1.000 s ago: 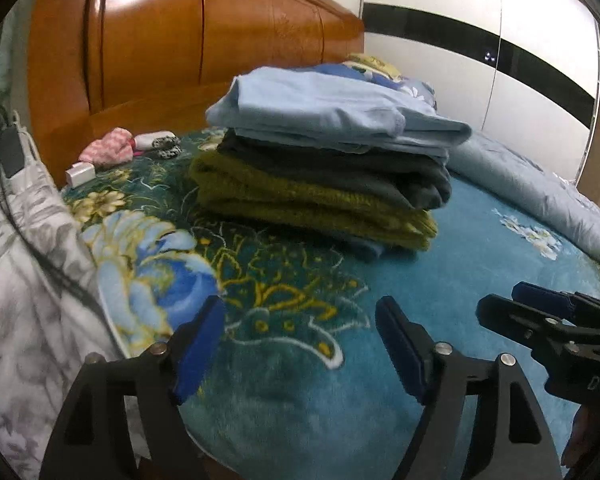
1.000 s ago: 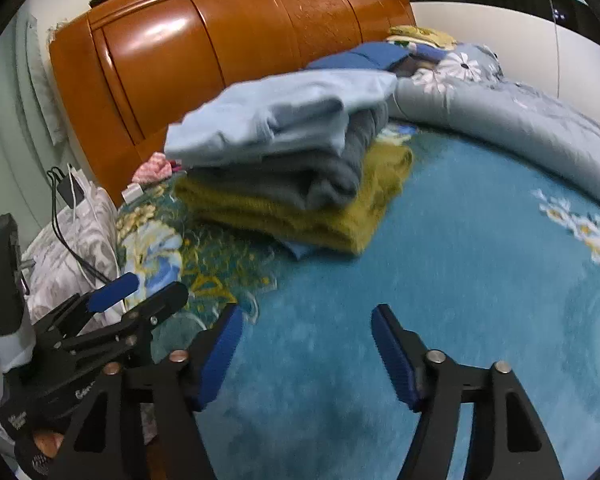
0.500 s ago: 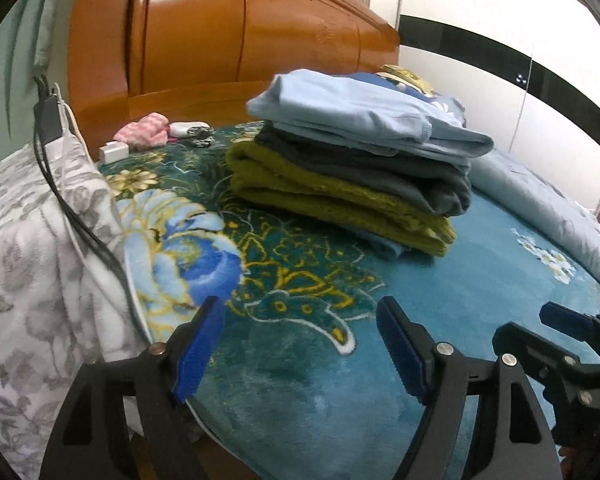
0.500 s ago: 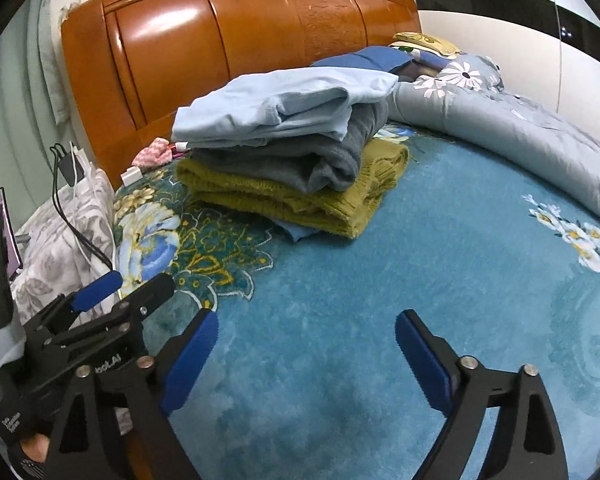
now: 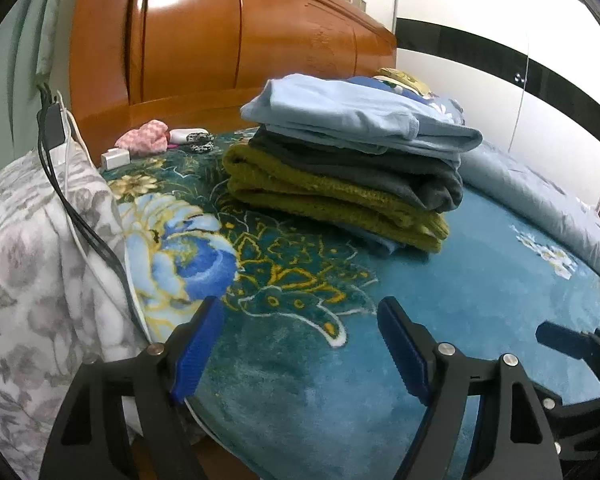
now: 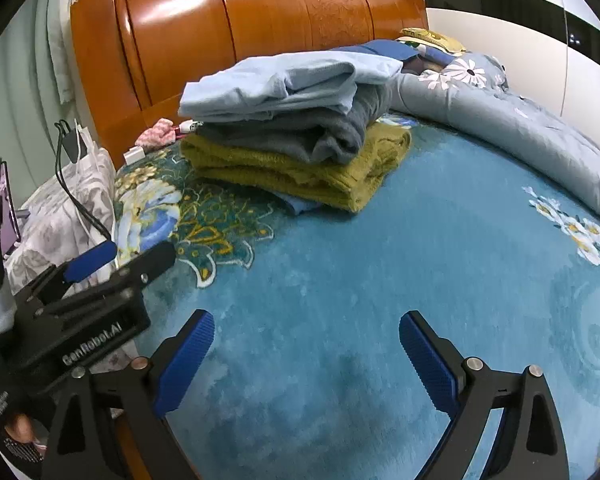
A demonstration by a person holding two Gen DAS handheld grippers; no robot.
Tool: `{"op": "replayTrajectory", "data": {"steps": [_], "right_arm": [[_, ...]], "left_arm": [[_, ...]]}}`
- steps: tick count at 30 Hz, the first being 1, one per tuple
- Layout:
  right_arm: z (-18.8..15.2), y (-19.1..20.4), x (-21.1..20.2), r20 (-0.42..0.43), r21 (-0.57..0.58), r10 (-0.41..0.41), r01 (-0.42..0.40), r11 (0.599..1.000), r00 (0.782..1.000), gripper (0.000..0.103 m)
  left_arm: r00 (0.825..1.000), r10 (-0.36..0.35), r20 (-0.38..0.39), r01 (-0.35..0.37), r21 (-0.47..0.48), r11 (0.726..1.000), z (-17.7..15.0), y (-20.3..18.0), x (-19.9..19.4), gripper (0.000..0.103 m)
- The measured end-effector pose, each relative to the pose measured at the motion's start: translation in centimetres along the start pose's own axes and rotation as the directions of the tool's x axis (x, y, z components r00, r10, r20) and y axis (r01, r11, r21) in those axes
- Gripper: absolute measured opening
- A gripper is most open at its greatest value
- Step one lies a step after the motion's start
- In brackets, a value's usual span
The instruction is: Fold clothes
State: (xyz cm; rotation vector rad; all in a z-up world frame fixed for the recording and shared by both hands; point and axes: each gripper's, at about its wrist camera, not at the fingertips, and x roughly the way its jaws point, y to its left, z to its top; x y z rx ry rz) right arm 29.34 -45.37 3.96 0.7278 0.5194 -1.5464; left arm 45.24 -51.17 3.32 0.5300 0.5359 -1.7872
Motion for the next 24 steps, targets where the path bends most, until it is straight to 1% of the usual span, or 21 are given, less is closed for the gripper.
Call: {"op": "replayTrajectory", "data": {"steps": [5,9,13,24], "right_arm": [[-0.3,-0.2,0.2,-0.011,0.005,-0.002,0.002,1.0,1.0,0.096],[-0.4,-0.3,0.4,-0.018,0.012,-0.001,0.002,1.0,1.0,0.096],[-0.4,-0.3,0.4,-0.022,0.011,-0.005,0.005,1.0,1.0,0.096],[-0.4,-0.2,0.7,-0.032,0.007,-0.01,0.01,1.0,0.999,0.096]], "left_arm": [[1.0,0.021,0.016,-0.021,0.014,1.0,-0.3,-0.3,-0.1,0.081],[1.0,0.03,0.007,-0.03,0.008,1.0,-0.4,-0.3,0.2,0.081],[0.998,0.054,0.012,-0.054,0.014,0.998,-0.8,-0.4,0.3,0.082],[0.998,0.055,-0.013,-0.054,0.01,0.998,-1.1,-0.3,0.8,0.082]]}}
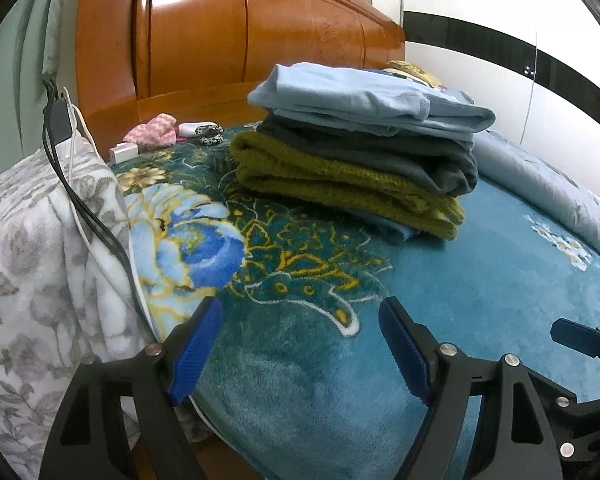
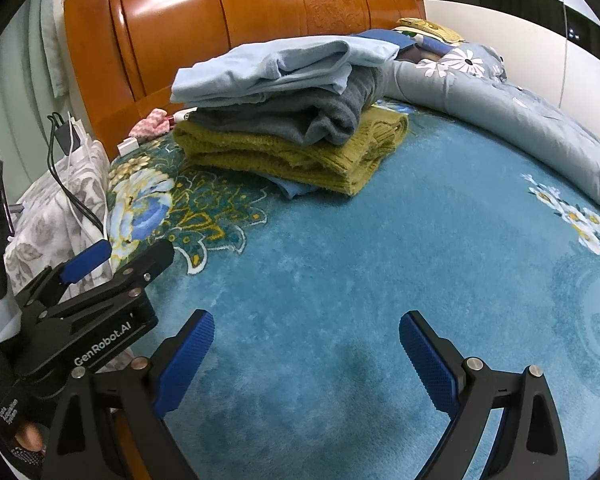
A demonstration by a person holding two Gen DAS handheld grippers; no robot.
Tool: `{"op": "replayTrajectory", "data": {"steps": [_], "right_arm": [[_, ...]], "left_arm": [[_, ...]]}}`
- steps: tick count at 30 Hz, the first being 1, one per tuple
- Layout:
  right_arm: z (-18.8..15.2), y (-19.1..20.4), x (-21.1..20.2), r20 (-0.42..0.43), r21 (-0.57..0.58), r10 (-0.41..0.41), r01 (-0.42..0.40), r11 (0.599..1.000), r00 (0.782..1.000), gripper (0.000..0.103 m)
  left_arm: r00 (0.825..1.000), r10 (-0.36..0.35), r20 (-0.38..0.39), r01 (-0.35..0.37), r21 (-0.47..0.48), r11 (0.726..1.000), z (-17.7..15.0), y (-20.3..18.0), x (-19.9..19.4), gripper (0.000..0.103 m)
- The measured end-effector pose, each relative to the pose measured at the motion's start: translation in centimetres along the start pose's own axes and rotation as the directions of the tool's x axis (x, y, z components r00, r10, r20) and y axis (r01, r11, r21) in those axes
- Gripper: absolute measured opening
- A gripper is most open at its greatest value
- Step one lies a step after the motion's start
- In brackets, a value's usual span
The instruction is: Fold clothes
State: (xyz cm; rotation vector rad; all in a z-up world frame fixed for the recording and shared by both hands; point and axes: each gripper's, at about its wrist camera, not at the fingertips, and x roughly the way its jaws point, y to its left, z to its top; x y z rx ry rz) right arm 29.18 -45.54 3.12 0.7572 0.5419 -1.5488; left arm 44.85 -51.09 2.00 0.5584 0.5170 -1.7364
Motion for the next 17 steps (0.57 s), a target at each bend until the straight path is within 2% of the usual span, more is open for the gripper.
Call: {"op": "replayTrajectory", "data": {"steps": [17], "right_arm": [[0.11,0.29,0.18,-0.006,-0.009,-0.005,0.005,1.0,1.0,0.096]], "left_arm": [[1.0,-0.001,0.009,0.001,0.008,1.0,0.11,-0.13,0.04,0.082]]}}
